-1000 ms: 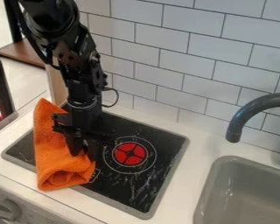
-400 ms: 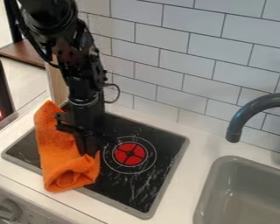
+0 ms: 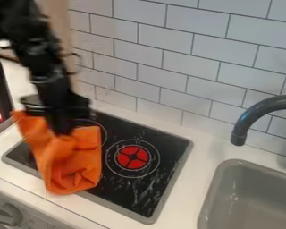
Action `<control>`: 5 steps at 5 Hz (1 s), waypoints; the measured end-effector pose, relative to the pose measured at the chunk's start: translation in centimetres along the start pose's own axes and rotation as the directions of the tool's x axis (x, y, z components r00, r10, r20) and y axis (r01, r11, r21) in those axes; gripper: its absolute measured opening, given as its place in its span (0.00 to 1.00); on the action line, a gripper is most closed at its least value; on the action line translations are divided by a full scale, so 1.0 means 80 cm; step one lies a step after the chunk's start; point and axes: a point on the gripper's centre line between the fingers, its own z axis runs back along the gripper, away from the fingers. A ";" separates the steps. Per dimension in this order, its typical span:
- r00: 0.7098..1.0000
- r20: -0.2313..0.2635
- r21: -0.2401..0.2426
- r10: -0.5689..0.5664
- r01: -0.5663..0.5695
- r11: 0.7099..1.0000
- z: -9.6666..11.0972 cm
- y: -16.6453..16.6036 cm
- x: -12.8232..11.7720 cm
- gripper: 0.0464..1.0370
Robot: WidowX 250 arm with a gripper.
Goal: Unfold the cloth from top right to the bottom left
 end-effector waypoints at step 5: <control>0.967 -0.159 0.118 0.202 -0.184 0.976 -0.029 0.079 -0.058 0.00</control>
